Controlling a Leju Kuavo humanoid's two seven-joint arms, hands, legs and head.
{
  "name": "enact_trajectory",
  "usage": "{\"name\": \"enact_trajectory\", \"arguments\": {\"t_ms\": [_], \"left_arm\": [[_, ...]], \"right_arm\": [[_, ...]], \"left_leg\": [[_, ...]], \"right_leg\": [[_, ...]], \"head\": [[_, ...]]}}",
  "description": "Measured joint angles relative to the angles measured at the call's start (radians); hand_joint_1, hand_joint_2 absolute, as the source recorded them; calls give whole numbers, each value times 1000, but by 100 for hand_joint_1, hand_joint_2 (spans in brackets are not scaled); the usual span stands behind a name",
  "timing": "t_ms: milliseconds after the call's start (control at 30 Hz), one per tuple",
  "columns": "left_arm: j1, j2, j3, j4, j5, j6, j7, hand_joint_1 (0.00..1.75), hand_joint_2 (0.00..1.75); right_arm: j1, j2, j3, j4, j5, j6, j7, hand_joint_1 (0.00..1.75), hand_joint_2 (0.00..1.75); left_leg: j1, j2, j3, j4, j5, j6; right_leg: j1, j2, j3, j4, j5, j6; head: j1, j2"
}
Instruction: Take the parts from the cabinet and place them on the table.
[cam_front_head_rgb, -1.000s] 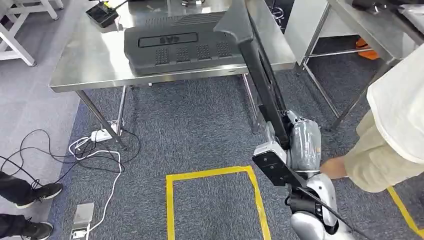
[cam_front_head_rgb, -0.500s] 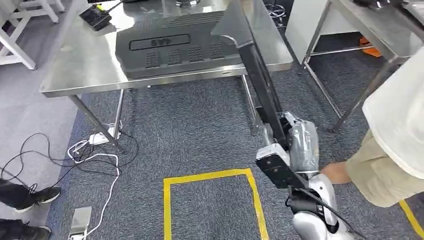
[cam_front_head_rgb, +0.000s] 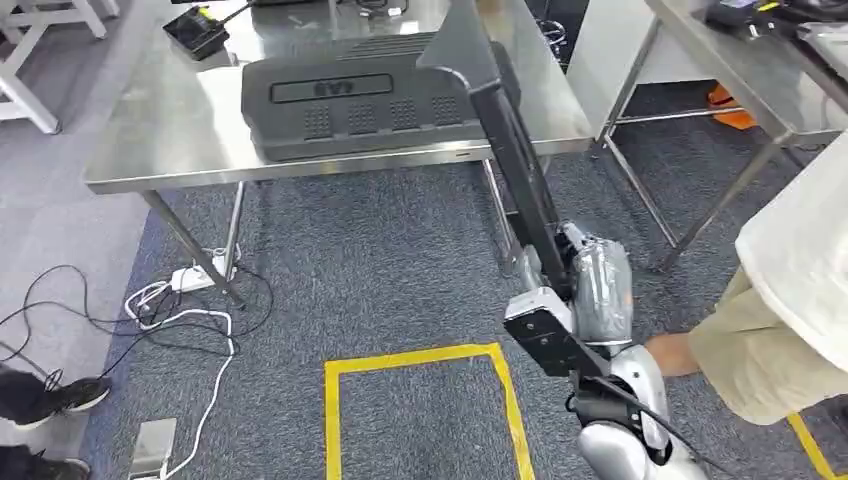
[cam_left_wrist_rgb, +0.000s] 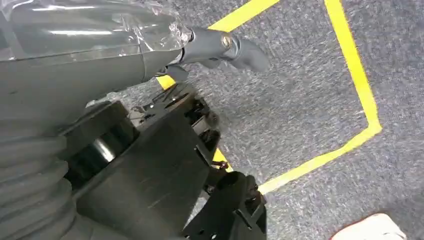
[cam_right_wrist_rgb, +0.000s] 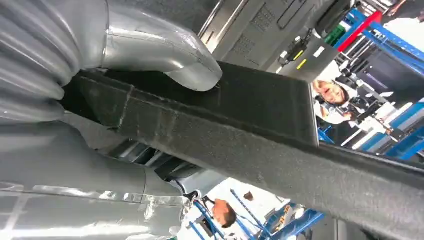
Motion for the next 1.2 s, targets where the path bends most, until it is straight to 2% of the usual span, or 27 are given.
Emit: {"name": "enact_trajectory", "arguments": {"t_ms": [33,67,100,133,200,233,267,367,433,467,500,567,600,633,667,733,767,867,900,933,967,1033,1067,1100,1133,1167,1200], "left_arm": [[0,0,0,0,0,0,0,0,175],[0,0,0,0,0,-2,0,0,175],[1,0,0,0,0,-2,0,0,175],[0,0,0,0,0,-2,0,0,175],[0,0,0,0,0,-2,0,0,175],[0,-1,0,0,0,-2,0,0,175],[-1,-1,0,0,0,-2,0,0,175],[-1,-1,0,0,0,-2,0,0,175],[-2,-1,0,0,0,-2,0,0,175],[-3,-1,0,0,0,-2,0,0,175],[-3,-1,0,0,0,-2,0,0,175],[0,-1,0,0,0,-3,0,0,175],[1,-1,0,0,0,-3,2,0,175],[1,-1,0,0,-1,-3,3,0,175],[0,-1,0,0,-1,-3,3,0,175],[0,-1,0,0,-2,-3,4,0,175],[-1,-1,0,0,-2,-3,5,0,175],[0,-1,0,0,-3,-6,7,0,175],[-1,-1,0,0,-3,-5,7,0,175],[-2,-1,0,0,-3,-2,9,0,175],[-3,-1,0,0,-1,-2,10,0,175],[-4,-1,0,0,-1,-1,11,0,175],[-3,-3,0,0,-1,-1,12,0,175],[-2,-3,0,0,0,-1,13,0,175],[-2,-3,0,0,0,0,14,0,175],[-2,-3,0,0,0,0,14,0,175],[-2,-3,0,0,0,0,14,0,175]], "right_arm": [[2,0,0,0,0,0,0,175,175],[3,-2,2,0,0,1,0,175,175],[3,-2,2,1,0,1,0,175,175],[4,-2,2,1,0,1,0,175,175],[3,-2,3,1,0,1,0,175,175],[2,-2,3,1,0,1,0,175,175],[2,-2,3,1,0,1,0,175,175],[2,-3,4,1,0,1,0,175,175],[2,-3,5,1,0,1,0,175,175],[1,-3,5,1,0,1,0,175,175],[1,-3,5,1,0,1,0,175,175],[1,-3,5,1,0,2,0,175,175],[1,-3,5,1,0,5,-1,175,175],[1,-3,5,1,0,10,-2,175,175],[1,-3,5,1,0,15,-4,175,175],[1,-2,5,1,1,23,-8,175,175],[1,-2,5,1,2,26,-10,175,175],[1,-2,5,1,3,34,-11,175,175],[1,-1,5,1,3,36,-12,175,175],[2,-2,5,1,3,37,-12,175,175],[1,-1,5,1,4,38,-13,175,175],[3,-2,5,1,5,40,-13,175,175],[5,-1,5,1,5,42,-13,175,175],[7,-1,5,1,5,42,-13,175,175],[8,-2,5,1,5,42,-13,175,175],[8,-1,5,1,5,43,-13,175,175],[8,-1,5,1,5,43,-13,175,175]], "left_leg": [[-1,0,0,2,-2,3],[-2,1,-1,4,-5,4],[-2,1,0,6,-7,4],[-2,0,1,9,-10,4],[-2,-2,6,18,-19,-1],[-2,-2,6,24,-25,-6],[-10,-3,2,32,-29,-12],[-7,-2,5,25,-28,-25],[-5,-4,8,43,-43,-37],[-5,-2,-8,80,-68,-46],[1,-2,-45,158,-111,-53],[9,-2,-119,300,-163,-63],[13,-2,-139,332,-161,-66],[15,-2,-134,311,-135,-67],[17,-2,-106,247,-90,-67],[18,-2,-21,60,4,-61],[14,-3,-10,37,-13,-57],[4,-4,-13,27,-14,-42],[3,-4,-11,19,-11,-32],[13,-1,-2,4,-3,-22],[11,0,2,-2,-3,-15],[8,2,2,-1,-4,-5],[5,2,2,0,-6,-3],[3,2,2,3,-8,0],[2,2,3,5,-10,1],[1,1,5,8,-14,0],[1,0,7,13,-19,-2]], "right_leg": [[1,0,-42,78,-30,2],[1,0,-78,140,-45,4],[1,0,-88,150,-31,5],[1,0,-77,116,3,5],[1,-1,-1,-55,102,0],[2,-2,28,-125,114,-4],[10,-1,31,-132,106,-7],[11,4,29,-131,108,-22],[1,0,39,-145,114,-33],[-2,-1,42,-147,113,-36],[-2,-3,43,-148,112,-38],[-2,-4,43,-147,110,-41],[-2,-4,44,-147,109,-41],[-4,-3,46,-146,107,-39],[-5,-2,51,-146,105,-36],[-8,-1,62,-147,98,-27],[-5,-1,62,-147,95,-23],[-6,1,64,-157,97,-5],[-7,1,69,-162,98,4],[-11,0,71,-153,87,8],[-7,-1,56,-117,64,7],[-5,0,-19,30,-10,6],[-4,0,-60,106,-36,7],[-3,0,-84,147,-37,8],[-3,0,-85,138,-16,7],[-2,0,-67,91,22,5],[-2,-1,-33,11,71,1]], "head": [[6,0],[10,0],[12,0],[14,0],[25,0],[31,0],[32,0],[26,0],[29,0],[15,0],[8,0],[3,0],[1,0],[0,0],[-2,0],[-6,0],[-8,0],[-8,0],[-8,0],[-6,0],[-2,0],[11,0],[18,0],[21,0],[23,0],[27,0],[32,0]]}}
